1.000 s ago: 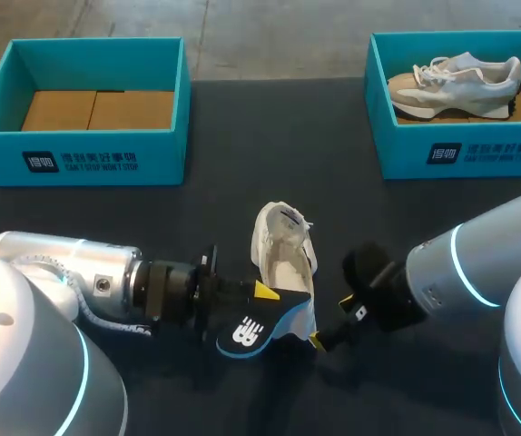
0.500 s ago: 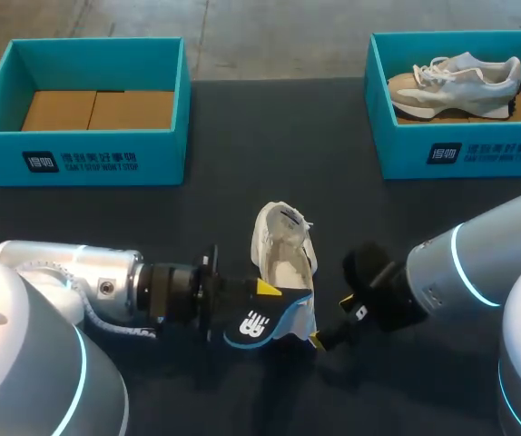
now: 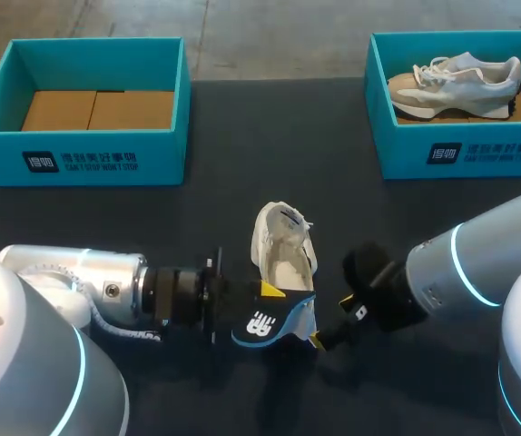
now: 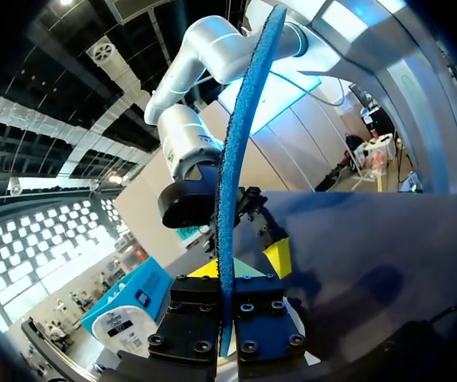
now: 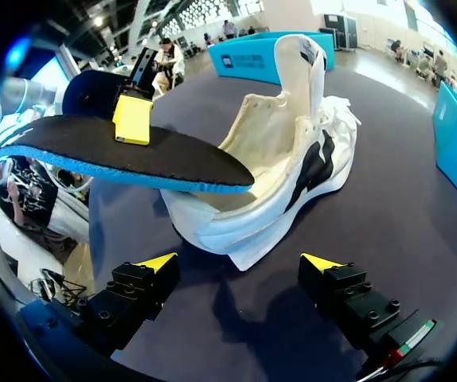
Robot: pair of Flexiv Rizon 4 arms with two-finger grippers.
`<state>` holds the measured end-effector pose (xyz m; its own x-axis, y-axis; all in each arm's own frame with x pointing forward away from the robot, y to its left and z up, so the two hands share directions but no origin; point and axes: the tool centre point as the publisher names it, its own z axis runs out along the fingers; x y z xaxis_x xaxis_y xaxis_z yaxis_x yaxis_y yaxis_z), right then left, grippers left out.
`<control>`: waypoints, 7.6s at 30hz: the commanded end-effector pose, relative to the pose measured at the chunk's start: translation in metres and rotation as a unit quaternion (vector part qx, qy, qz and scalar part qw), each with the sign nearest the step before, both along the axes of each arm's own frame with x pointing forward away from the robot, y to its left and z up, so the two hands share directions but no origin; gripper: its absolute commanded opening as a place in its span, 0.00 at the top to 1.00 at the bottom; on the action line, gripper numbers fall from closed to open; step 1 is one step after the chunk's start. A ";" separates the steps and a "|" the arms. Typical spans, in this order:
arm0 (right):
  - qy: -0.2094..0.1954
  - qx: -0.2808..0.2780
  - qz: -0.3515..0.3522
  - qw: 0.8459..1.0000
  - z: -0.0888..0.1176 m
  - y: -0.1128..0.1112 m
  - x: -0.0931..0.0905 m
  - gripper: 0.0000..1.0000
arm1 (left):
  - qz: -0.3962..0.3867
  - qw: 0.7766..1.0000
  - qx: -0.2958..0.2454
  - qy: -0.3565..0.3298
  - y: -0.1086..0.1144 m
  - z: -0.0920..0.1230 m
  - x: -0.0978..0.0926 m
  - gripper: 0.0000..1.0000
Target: Take the shoe out of the shoebox, open the shoe tongue, remove and reinsert the insole, then place the shoe into the shoebox
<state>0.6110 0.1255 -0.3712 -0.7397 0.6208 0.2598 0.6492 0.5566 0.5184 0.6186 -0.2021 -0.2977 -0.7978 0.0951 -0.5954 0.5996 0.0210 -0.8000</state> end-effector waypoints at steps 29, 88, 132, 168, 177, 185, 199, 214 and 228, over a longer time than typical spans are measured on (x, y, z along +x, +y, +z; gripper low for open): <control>-0.001 0.001 -0.001 1.000 0.000 -0.001 -0.002 0.00 | 0.026 0.999 0.013 0.020 -0.009 -0.010 0.013 1.00; -0.001 0.001 -0.001 1.000 0.000 -0.001 -0.002 0.00 | 0.031 0.997 0.061 0.041 -0.013 -0.040 0.040 1.00; -0.001 0.001 -0.001 1.000 0.000 -0.001 -0.002 0.00 | 0.039 0.995 0.074 0.053 -0.007 -0.057 0.053 1.00; -0.001 0.001 -0.001 1.000 0.000 -0.001 -0.002 0.00 | 0.030 0.997 0.064 0.040 -0.007 -0.038 0.042 0.73; -0.001 0.001 -0.001 1.000 0.000 -0.001 -0.002 0.00 | 0.032 0.996 0.078 0.040 -0.006 -0.030 0.038 0.71; -0.001 0.001 -0.001 1.000 0.000 -0.001 -0.002 0.00 | 0.032 0.995 0.080 0.042 -0.009 -0.028 0.036 0.73; -0.001 0.001 -0.001 1.000 0.000 -0.001 -0.002 0.00 | 0.022 0.995 0.083 0.042 -0.017 -0.025 0.030 0.69; -0.001 0.001 -0.001 1.000 0.000 -0.001 -0.002 0.00 | 0.022 0.995 0.084 0.038 -0.027 -0.018 0.026 0.69; -0.001 0.001 -0.001 1.000 0.000 -0.001 -0.002 0.00 | 0.018 0.996 0.084 0.040 -0.034 -0.019 0.027 0.77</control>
